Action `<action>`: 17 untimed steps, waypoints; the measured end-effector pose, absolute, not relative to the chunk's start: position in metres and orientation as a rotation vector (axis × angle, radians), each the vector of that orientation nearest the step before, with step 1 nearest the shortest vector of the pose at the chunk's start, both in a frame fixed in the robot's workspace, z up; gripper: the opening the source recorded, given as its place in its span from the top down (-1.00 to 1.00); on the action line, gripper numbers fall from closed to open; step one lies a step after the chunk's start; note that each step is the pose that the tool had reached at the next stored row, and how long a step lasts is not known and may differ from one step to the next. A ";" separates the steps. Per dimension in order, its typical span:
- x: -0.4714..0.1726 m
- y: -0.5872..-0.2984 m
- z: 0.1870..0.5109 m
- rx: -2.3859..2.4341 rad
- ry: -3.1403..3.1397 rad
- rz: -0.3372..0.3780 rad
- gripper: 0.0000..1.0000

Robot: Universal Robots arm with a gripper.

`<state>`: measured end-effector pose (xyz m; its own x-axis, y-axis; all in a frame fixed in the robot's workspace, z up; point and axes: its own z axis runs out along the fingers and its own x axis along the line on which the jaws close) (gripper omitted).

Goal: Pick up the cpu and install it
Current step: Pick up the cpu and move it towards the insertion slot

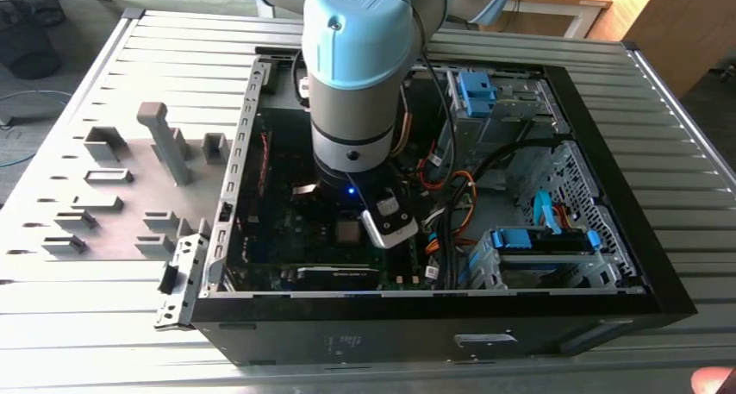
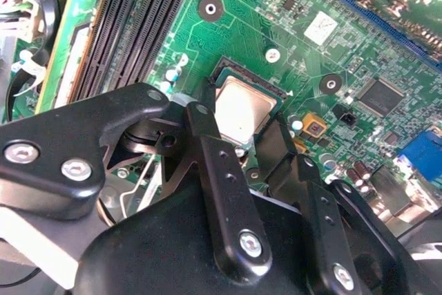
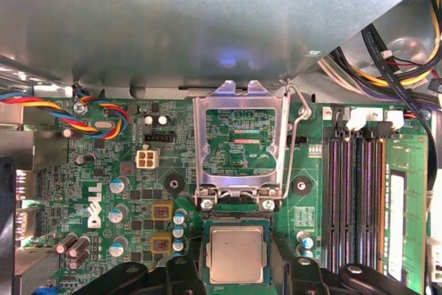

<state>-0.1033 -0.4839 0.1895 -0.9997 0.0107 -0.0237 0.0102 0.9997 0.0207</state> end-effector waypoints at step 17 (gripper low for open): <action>-0.103 -0.485 0.192 0.016 3.118 0.032 0.06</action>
